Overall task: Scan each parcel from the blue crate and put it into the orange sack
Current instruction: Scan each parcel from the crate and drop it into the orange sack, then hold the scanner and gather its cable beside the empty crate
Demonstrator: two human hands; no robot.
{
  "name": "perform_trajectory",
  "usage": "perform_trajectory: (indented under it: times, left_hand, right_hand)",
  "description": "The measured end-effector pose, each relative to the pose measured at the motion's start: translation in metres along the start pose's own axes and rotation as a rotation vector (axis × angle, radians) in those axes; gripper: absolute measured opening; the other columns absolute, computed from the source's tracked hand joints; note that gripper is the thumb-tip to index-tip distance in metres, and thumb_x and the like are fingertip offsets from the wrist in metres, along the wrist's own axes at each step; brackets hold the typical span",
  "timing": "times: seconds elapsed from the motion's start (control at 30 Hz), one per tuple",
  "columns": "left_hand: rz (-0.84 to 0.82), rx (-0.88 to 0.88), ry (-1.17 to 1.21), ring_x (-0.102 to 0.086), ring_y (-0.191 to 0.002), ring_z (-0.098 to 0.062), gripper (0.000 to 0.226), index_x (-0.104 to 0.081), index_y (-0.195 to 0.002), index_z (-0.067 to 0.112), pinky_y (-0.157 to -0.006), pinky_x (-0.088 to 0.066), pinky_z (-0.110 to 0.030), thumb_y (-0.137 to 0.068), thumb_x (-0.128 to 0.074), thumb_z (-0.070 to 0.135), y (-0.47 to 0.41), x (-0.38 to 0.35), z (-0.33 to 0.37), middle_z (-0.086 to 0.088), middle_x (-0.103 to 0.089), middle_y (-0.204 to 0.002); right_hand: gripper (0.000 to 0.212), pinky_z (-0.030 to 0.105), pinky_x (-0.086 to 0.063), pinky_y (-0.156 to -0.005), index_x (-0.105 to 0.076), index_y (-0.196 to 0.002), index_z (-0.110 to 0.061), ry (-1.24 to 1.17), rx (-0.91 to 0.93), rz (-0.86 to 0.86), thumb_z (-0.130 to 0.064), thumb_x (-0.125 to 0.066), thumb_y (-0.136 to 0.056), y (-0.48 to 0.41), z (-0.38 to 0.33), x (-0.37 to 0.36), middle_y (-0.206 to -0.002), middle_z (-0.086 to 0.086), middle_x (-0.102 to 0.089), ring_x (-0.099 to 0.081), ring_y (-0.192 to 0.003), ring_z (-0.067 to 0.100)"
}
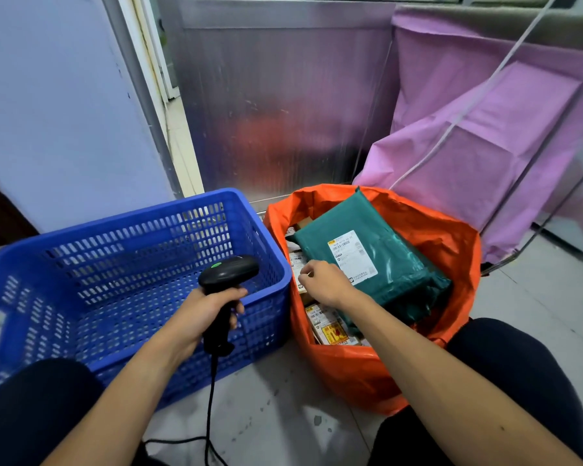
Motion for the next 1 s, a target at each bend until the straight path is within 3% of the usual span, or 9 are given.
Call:
perform_trajectory:
  times: [0.13,0.23,0.37,0.47,0.6,0.67,0.77,0.9,1.0]
  left_hand:
    - [-0.011,-0.002,-0.025,-0.059,-0.056,-0.023,0.019,-0.073,-0.090,0.001,-0.054,-0.048,-0.027,-0.090,-0.068,0.020,0.015,0.004,0.016,-0.017,-0.066,-0.073]
    - [-0.034,-0.039,0.038,-0.064,-0.062,-0.022,0.038,-0.074,-0.104,-0.005,-0.057,-0.053,-0.027,-0.085,-0.067,0.026,0.023,0.007,0.037,-0.017,-0.071,-0.078]
    - [0.020,-0.147,0.165,-0.069,-0.071,-0.022,0.017,-0.065,-0.117,0.002,-0.073,-0.060,-0.035,-0.104,-0.058,0.010,0.032,0.030,0.065,-0.013,-0.076,-0.096]
    - [0.065,-0.218,0.147,-0.071,-0.080,-0.023,0.016,-0.065,-0.118,0.004,-0.080,-0.060,-0.035,-0.103,-0.061,0.010,0.043,0.049,0.083,-0.013,-0.074,-0.098]
    - [0.142,-0.262,0.125,-0.074,-0.097,-0.029,0.029,-0.069,-0.118,0.006,-0.097,-0.055,-0.044,-0.094,-0.075,0.022,0.059,0.078,0.099,-0.018,-0.076,-0.106]
    - [0.169,-0.267,0.107,-0.072,-0.096,-0.030,0.036,-0.071,-0.115,0.009,-0.096,-0.053,-0.045,-0.085,-0.078,0.029,0.065,0.087,0.106,-0.017,-0.077,-0.101]
    - [0.208,-0.280,0.162,-0.073,-0.087,-0.027,0.021,-0.069,-0.116,0.007,-0.090,-0.056,-0.043,-0.097,-0.071,0.017,0.076,0.108,0.114,-0.016,-0.077,-0.098]
    - [0.227,-0.318,0.264,-0.075,-0.095,-0.028,0.020,-0.069,-0.119,0.005,-0.093,-0.060,-0.044,-0.099,-0.068,0.012,0.086,0.134,0.126,-0.020,-0.077,-0.108]
    - [0.226,-0.371,0.382,-0.074,-0.074,-0.017,0.011,-0.070,-0.108,0.010,-0.072,-0.061,-0.029,-0.099,-0.066,0.006,0.092,0.150,0.140,-0.011,-0.074,-0.088]
  right_hand:
    - [0.029,0.042,-0.051,-0.097,-0.071,-0.118,-0.021,-0.063,0.068,0.030,-0.030,-0.053,-0.098,0.005,-0.027,0.006,-0.122,0.005,-0.071,-0.062,-0.113,0.028]
    - [0.027,0.044,-0.052,-0.098,-0.072,-0.116,-0.021,-0.148,0.139,0.037,-0.030,-0.055,-0.097,0.010,-0.053,0.011,-0.117,0.002,-0.072,-0.066,-0.109,0.025]
    - [0.023,0.031,-0.056,-0.075,-0.067,-0.119,-0.021,-0.354,0.289,-0.019,-0.029,-0.057,-0.100,0.023,-0.103,0.017,-0.096,-0.003,-0.075,-0.071,-0.077,0.011]
    - [0.026,0.031,-0.057,-0.070,-0.063,-0.126,-0.020,-0.426,0.386,-0.105,-0.031,-0.057,-0.103,0.037,-0.147,0.017,-0.098,0.001,-0.077,-0.071,-0.072,0.016]
    - [0.022,0.035,-0.057,-0.074,-0.071,-0.106,-0.012,-0.360,0.497,-0.157,-0.028,-0.056,-0.102,0.057,-0.208,0.013,-0.095,0.003,-0.079,-0.071,-0.072,0.018]
    - [0.023,0.032,-0.057,-0.071,-0.071,-0.100,-0.009,-0.316,0.535,-0.162,-0.026,-0.057,-0.102,0.067,-0.233,0.012,-0.091,0.002,-0.079,-0.071,-0.070,0.013]
    - [0.020,0.034,-0.058,-0.073,-0.070,-0.107,-0.014,-0.233,0.558,-0.163,-0.030,-0.059,-0.101,0.079,-0.265,0.009,-0.089,-0.002,-0.078,-0.074,-0.072,0.012]
    - [0.033,0.047,-0.058,-0.083,-0.059,-0.120,-0.017,-0.083,0.611,-0.121,-0.038,-0.065,-0.095,0.092,-0.302,0.002,-0.090,0.000,-0.075,-0.072,-0.083,0.019]
    - [0.048,0.047,-0.054,-0.085,-0.045,-0.129,-0.014,0.095,0.654,-0.041,-0.044,-0.064,-0.096,0.103,-0.330,-0.008,-0.107,0.005,-0.071,-0.068,-0.097,0.029]
Point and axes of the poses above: each hand's wrist, its own y-axis away from the middle knuckle, its own x-axis out of the back of the hand, z = x × y, the point moved 6 cm from there along -y, towards the middle knuckle
